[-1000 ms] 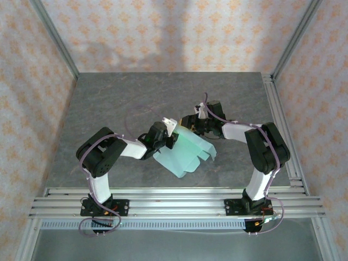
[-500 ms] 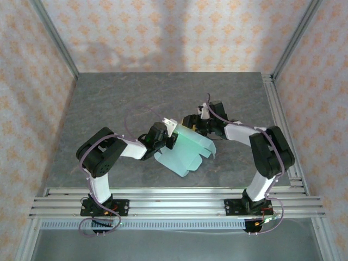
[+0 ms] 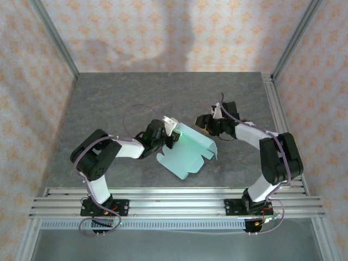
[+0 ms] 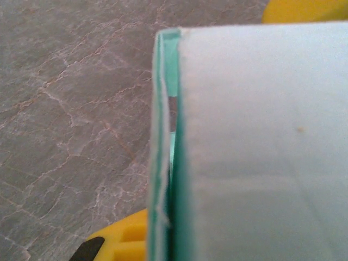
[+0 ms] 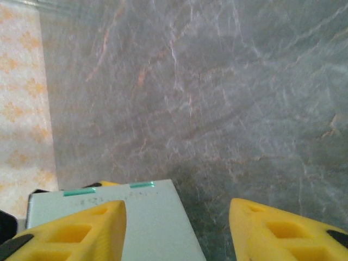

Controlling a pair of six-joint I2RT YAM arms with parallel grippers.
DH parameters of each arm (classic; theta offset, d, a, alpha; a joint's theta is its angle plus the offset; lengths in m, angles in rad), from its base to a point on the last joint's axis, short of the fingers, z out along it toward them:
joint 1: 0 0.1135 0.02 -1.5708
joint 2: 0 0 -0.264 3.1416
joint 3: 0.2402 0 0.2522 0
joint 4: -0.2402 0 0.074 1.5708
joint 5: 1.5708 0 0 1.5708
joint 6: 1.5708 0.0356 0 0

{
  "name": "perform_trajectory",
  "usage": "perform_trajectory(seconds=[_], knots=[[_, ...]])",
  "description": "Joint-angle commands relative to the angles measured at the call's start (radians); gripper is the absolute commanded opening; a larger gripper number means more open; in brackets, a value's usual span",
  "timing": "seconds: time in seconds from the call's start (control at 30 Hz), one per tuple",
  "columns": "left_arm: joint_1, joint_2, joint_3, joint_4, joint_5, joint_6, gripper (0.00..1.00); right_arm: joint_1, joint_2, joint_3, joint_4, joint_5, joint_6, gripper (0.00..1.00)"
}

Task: Fold the paper box

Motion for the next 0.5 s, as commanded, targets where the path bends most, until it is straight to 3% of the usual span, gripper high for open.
perform_trajectory(seconds=[0.0, 0.13, 0.47], knots=[[0.008, -0.039, 0.023, -0.012, 0.04, 0.024, 0.0, 0.021, 0.015, 0.018, -0.007, -0.106, -0.072, 0.47], [0.01, -0.027, 0.041, 0.023, 0.059, -0.001, 0.0, 0.071, 0.041, 0.006, 0.045, -0.192, -0.127, 0.39], [0.012, -0.014, 0.089, 0.02, -0.035, -0.082, 0.0, 0.127, 0.091, 0.001, 0.165, -0.269, -0.062, 0.36]])
